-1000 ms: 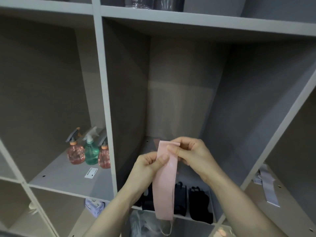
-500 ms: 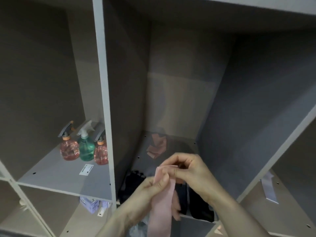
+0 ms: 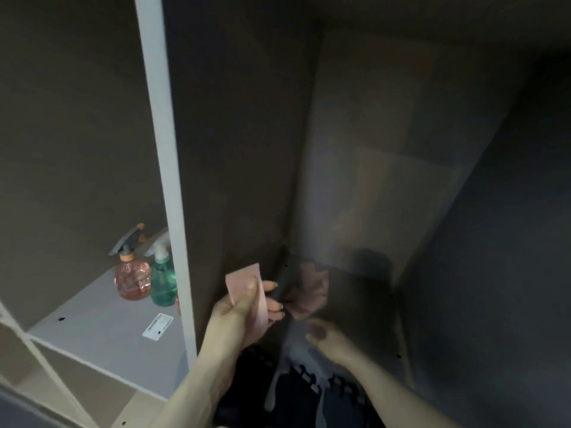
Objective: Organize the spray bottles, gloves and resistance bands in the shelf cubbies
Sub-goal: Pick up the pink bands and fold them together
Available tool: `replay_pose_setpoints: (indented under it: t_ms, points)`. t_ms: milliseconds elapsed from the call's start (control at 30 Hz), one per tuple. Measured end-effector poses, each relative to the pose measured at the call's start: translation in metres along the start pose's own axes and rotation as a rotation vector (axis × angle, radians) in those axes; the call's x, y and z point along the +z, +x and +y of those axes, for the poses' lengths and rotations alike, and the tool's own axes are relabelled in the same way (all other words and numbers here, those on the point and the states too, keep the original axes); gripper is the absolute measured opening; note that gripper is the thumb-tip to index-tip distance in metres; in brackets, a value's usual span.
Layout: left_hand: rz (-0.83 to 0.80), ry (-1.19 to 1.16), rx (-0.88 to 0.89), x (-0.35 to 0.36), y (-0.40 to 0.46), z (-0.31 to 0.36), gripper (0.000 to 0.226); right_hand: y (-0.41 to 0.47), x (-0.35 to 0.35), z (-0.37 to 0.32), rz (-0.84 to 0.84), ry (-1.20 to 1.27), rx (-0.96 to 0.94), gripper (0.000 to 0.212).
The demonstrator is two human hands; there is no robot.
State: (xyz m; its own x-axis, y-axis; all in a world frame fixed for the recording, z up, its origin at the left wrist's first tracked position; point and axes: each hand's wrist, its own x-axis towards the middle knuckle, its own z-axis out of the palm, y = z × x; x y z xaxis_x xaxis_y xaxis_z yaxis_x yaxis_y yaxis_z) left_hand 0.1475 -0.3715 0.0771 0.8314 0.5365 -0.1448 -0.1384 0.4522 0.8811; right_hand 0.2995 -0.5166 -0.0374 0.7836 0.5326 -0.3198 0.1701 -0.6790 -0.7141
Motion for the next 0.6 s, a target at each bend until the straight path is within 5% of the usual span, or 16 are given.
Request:
replay_pose_setpoints:
  t_ms: [200, 333, 433, 600]
  points:
    - [0.049, 0.079, 0.02, 0.003, 0.028, -0.009, 0.033, 0.062, 0.035, 0.018, -0.076, -0.228, -0.056, 0.047]
    - [0.061, 0.111, 0.035, 0.004, 0.038, -0.013, 0.032, 0.076, 0.038, 0.046, 0.112, -0.324, -0.176, 0.062]
    - [0.054, 0.09, 0.032, 0.005, 0.04, -0.012, 0.03, 0.067, 0.023, 0.037, 0.099, -0.343, -0.153, 0.066]
    - [0.09, 0.122, 0.047, 0.013, 0.041, -0.012, 0.033, 0.051, -0.03, -0.008, 0.146, 0.156, -0.095, 0.043]
